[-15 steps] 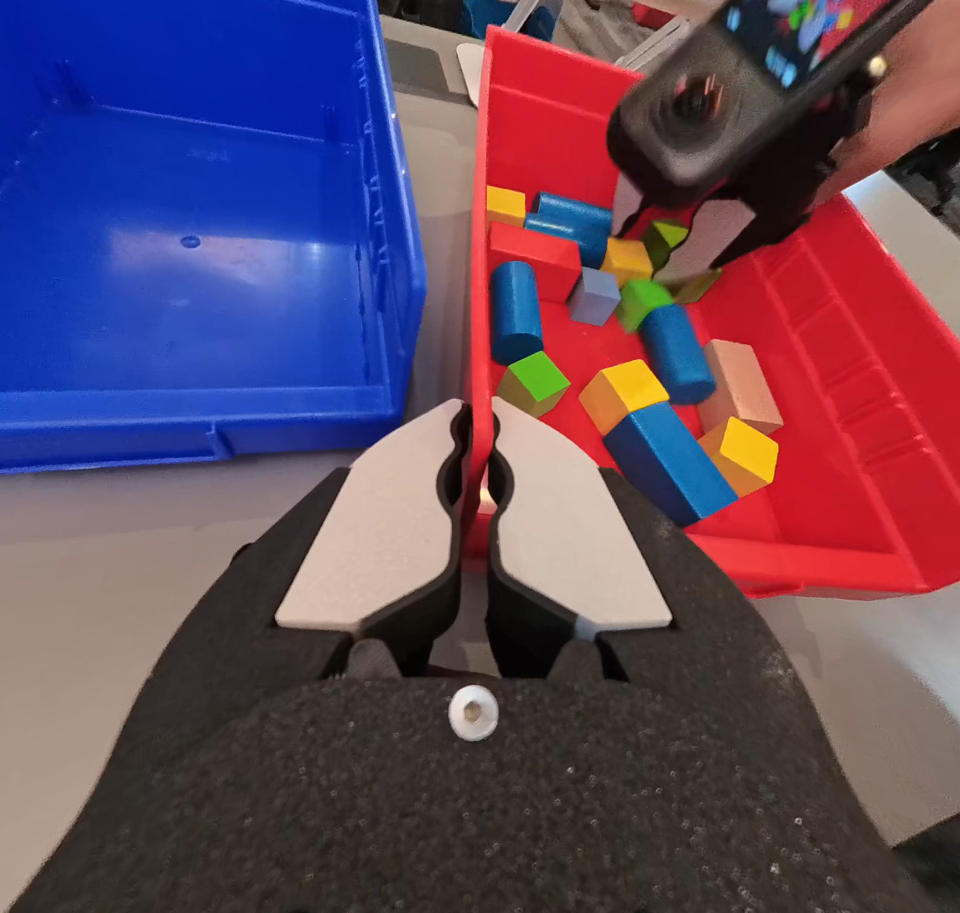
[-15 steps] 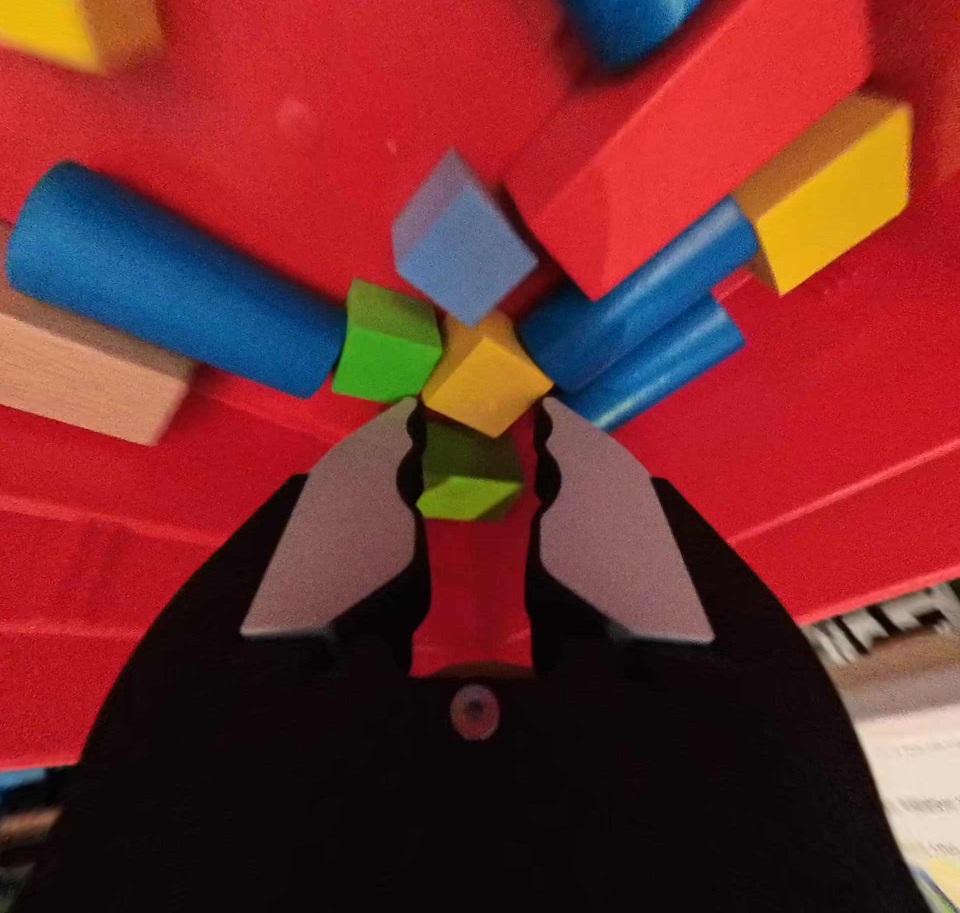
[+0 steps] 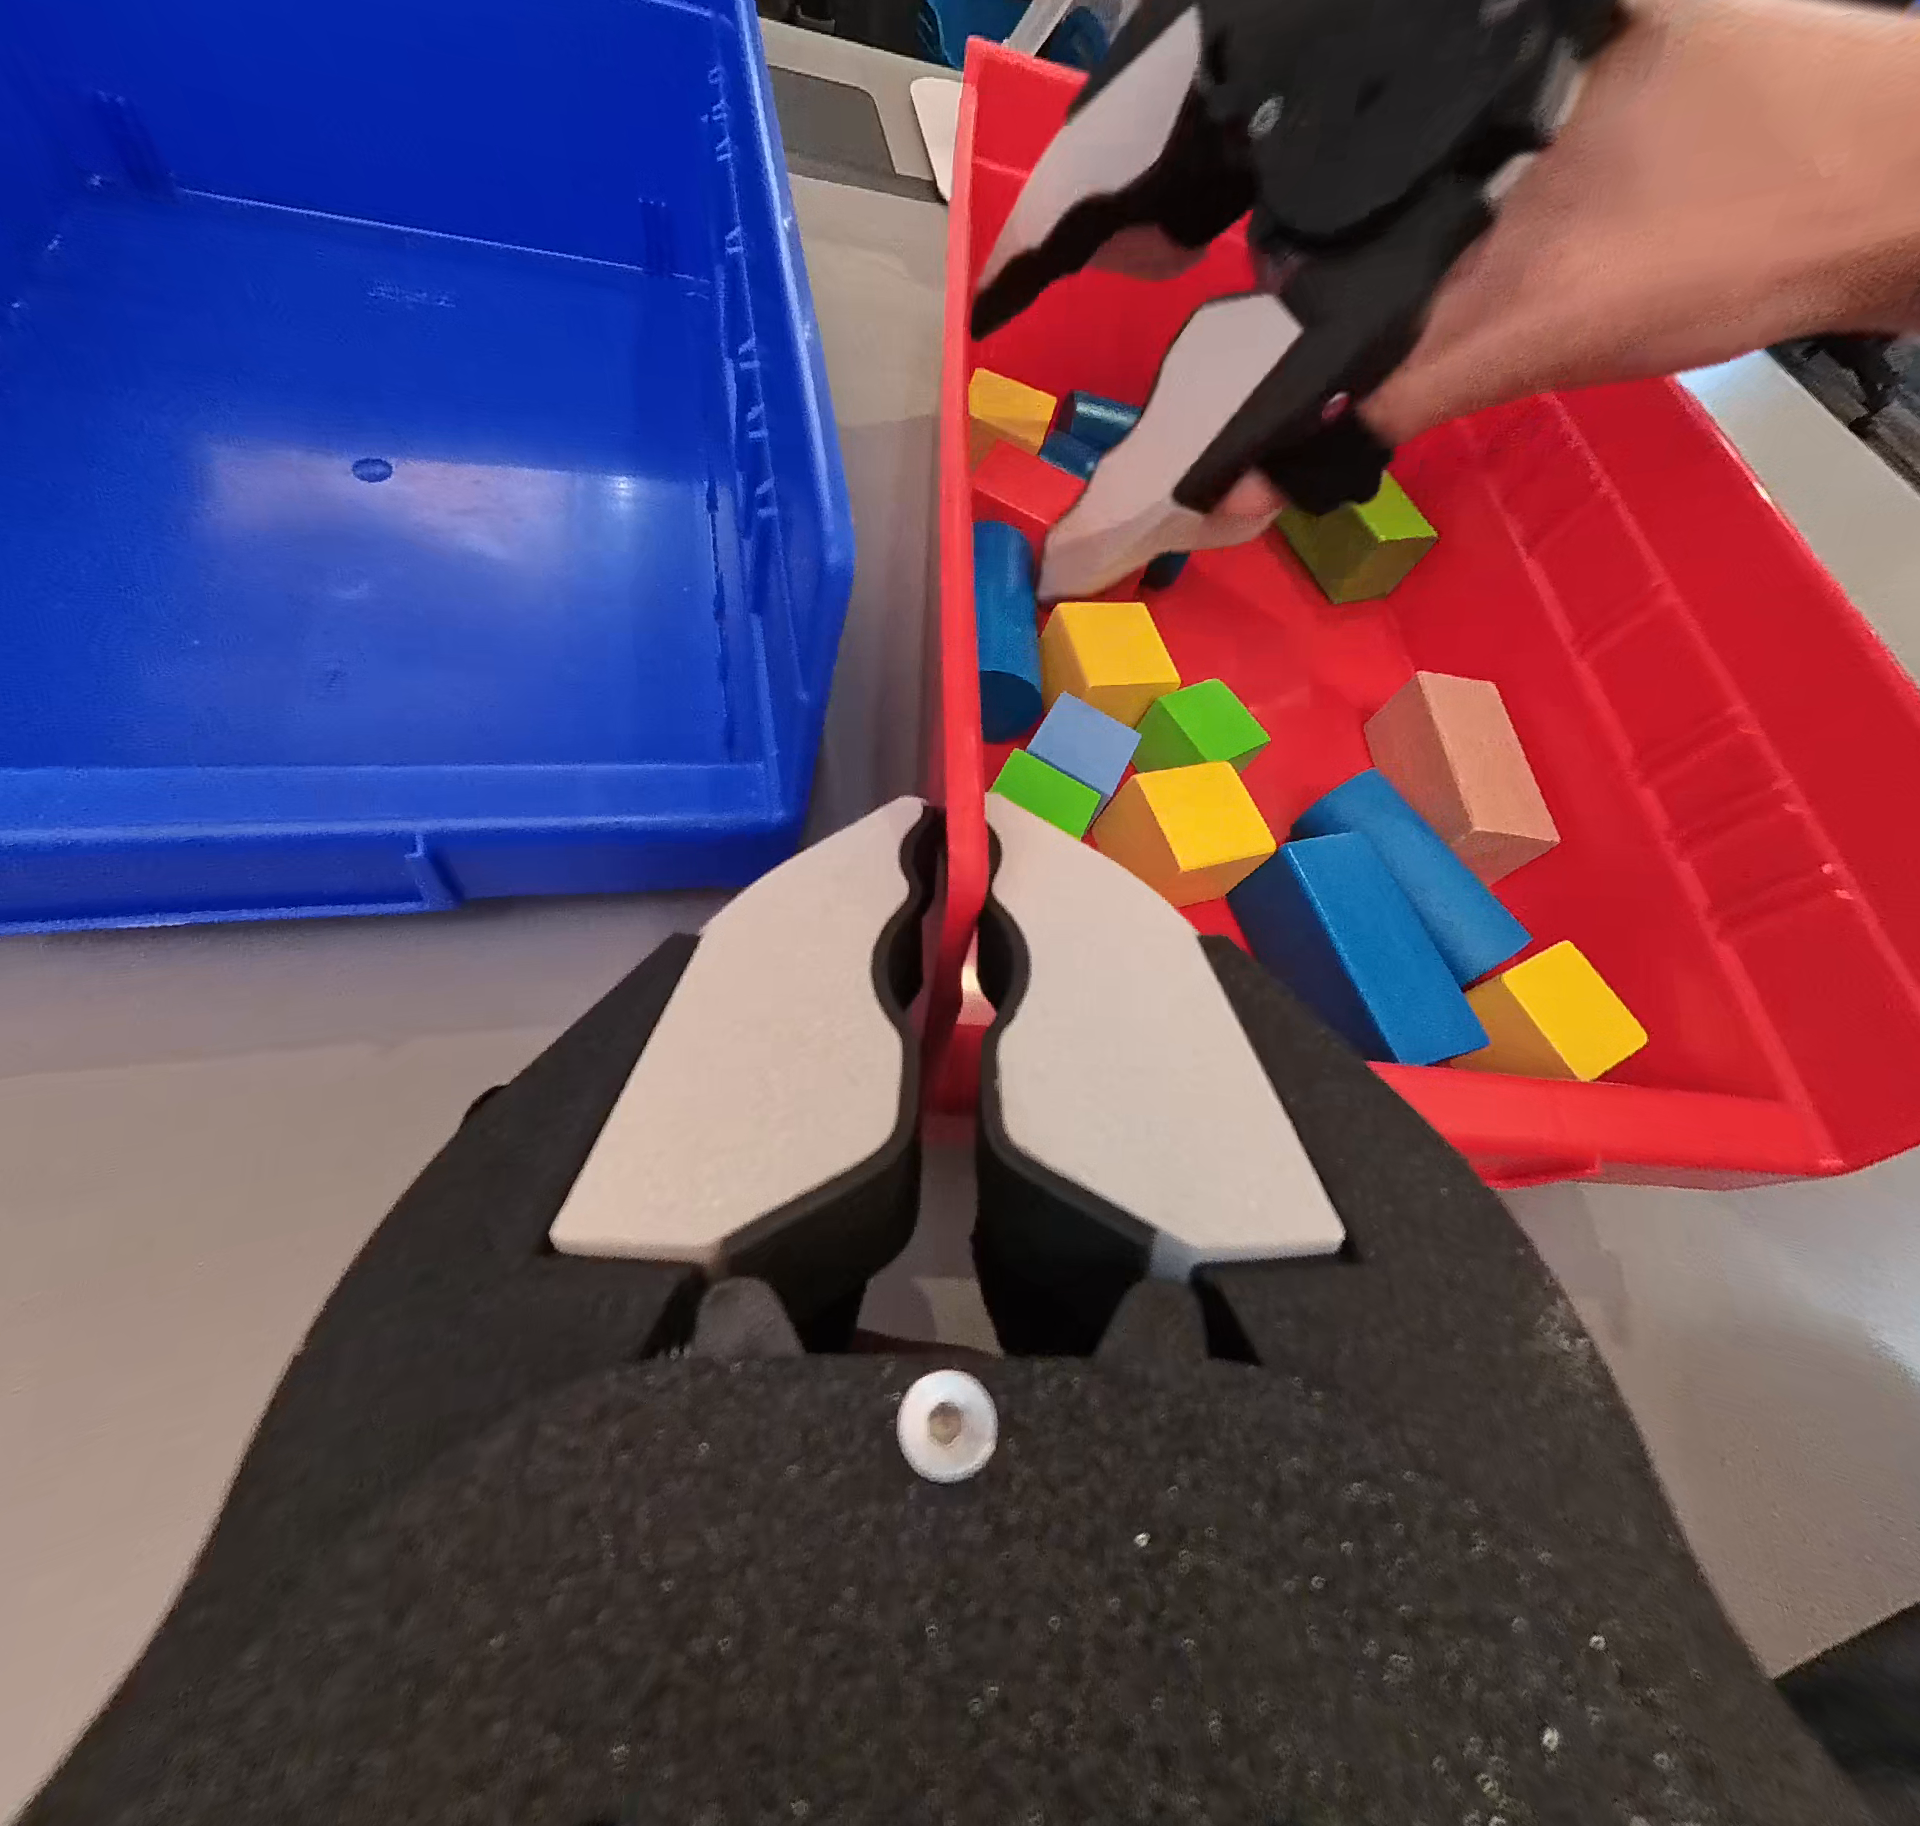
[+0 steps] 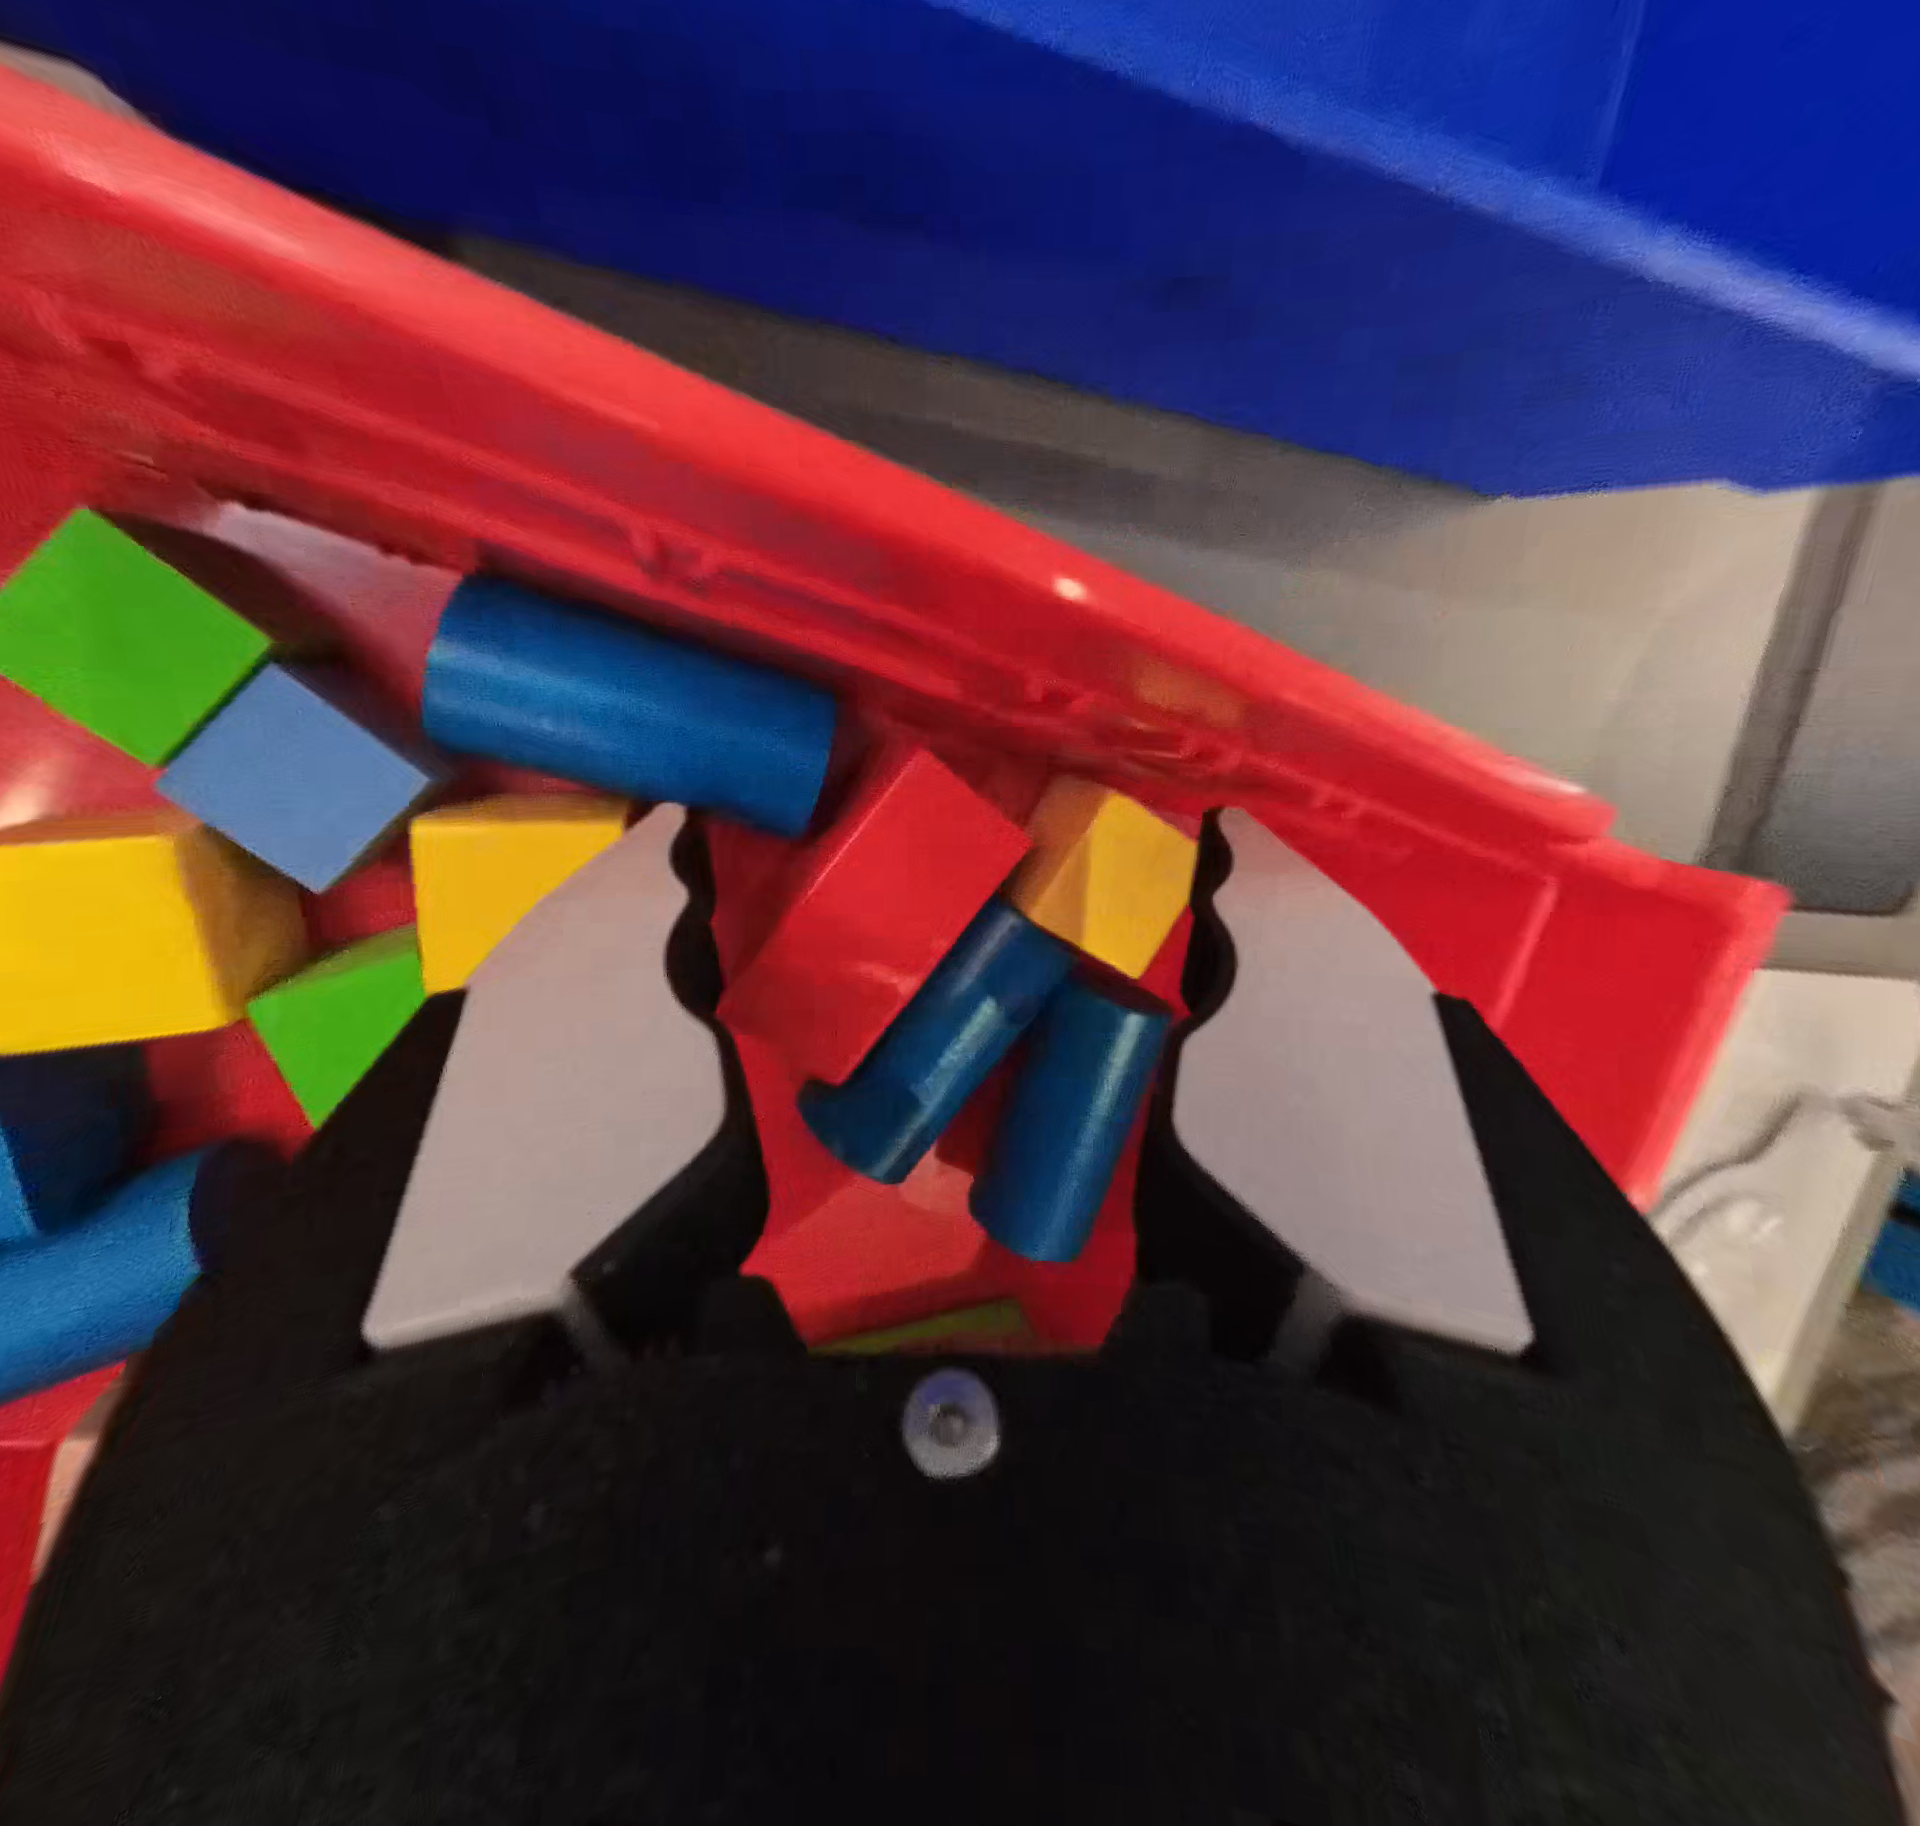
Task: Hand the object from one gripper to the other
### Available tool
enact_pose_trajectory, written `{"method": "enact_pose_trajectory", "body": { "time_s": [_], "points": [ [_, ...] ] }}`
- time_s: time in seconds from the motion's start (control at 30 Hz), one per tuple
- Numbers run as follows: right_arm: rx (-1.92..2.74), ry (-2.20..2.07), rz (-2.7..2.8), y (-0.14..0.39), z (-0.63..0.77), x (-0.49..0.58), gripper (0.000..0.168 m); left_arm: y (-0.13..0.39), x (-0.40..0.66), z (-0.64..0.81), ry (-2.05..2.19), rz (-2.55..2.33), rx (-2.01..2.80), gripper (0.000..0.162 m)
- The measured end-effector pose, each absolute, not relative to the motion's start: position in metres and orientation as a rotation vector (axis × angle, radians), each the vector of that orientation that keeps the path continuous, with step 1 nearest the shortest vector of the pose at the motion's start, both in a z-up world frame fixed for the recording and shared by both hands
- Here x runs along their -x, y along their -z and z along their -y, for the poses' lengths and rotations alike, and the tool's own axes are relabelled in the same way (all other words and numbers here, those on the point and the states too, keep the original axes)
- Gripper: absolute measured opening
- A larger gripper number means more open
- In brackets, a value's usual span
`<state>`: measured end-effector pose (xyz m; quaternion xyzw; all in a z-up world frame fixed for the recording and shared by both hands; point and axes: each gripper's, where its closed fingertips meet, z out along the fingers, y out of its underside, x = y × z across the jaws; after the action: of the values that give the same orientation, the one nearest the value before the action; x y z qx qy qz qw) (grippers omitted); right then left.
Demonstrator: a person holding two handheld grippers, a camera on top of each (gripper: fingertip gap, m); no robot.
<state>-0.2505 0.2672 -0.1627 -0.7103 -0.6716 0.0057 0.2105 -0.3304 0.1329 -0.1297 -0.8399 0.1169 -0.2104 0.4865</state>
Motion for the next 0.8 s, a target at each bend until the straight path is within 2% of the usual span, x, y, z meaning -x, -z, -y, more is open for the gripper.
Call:
{"method": "enact_pose_trajectory", "body": {
  "time_s": [0.03,0.07,0.13,0.23,0.3,0.37,0.43,0.47,0.5,0.53,0.57,0.67,0.7,0.73,0.77,0.8],
  "points": [
    [2.061,0.020,1.857,0.174,-0.270,0.244,0.089,0.130,0.330,-0.133,0.513,-0.288,2.042,0.004],
    [2.101,0.109,1.806,0.182,-0.279,0.233,0.098,0.130,0.330,-0.132,0.513,-0.291,2.041,0.004],
    [2.269,-0.056,1.786,0.190,-0.261,0.223,0.075,0.130,0.331,-0.132,0.504,-0.299,2.039,0.004],
    [2.454,-0.097,2.033,0.193,-0.217,0.180,0.071,0.130,0.331,-0.133,0.507,-0.283,2.040,0.004],
    [2.490,-0.247,2.190,0.178,-0.180,0.170,0.065,0.130,0.328,-0.132,0.553,-0.286,2.046,0.004],
    [2.510,-0.613,2.178,0.150,-0.149,0.182,0.052,0.130,0.327,-0.131,0.588,-0.273,2.049,0.005],
    [2.424,-0.579,2.106,0.131,-0.163,0.186,0.027,0.130,0.327,-0.130,0.585,-0.274,2.052,0.005],
    [2.405,-0.596,2.105,0.123,-0.164,0.184,0.026,0.130,0.327,-0.130,0.584,-0.274,2.052,0.005],
    [2.382,-0.625,2.079,0.118,-0.165,0.184,0.028,0.130,0.326,-0.130,0.584,-0.274,2.052,0.005],
    [2.382,-0.531,2.040,0.121,-0.175,0.180,0.045,0.130,0.326,-0.130,0.582,-0.275,2.051,0.005],
    [2.406,-0.346,2.090,0.130,-0.181,0.164,0.051,0.130,0.326,-0.130,0.581,-0.277,2.051,0.005],
    [2.310,0.282,2.312,0.158,-0.201,0.119,0.053,0.130,0.326,-0.130,0.582,-0.277,2.051,0.005],
    [2.253,0.431,2.329,0.165,-0.211,0.113,0.062,0.130,0.326,-0.130,0.582,-0.279,2.051,0.004],
    [2.162,0.602,2.328,0.169,-0.226,0.108,0.080,0.130,0.326,-0.130,0.582,-0.281,2.051,0.004],
    [2.151,0.635,2.330,0.174,-0.229,0.109,0.080,0.131,0.325,-0.130,0.579,-0.285,2.050,0.004],
    [2.176,0.612,2.339,0.183,-0.225,0.110,0.072,0.130,0.325,-0.130,0.569,-0.290,2.047,0.004]
  ]
}}
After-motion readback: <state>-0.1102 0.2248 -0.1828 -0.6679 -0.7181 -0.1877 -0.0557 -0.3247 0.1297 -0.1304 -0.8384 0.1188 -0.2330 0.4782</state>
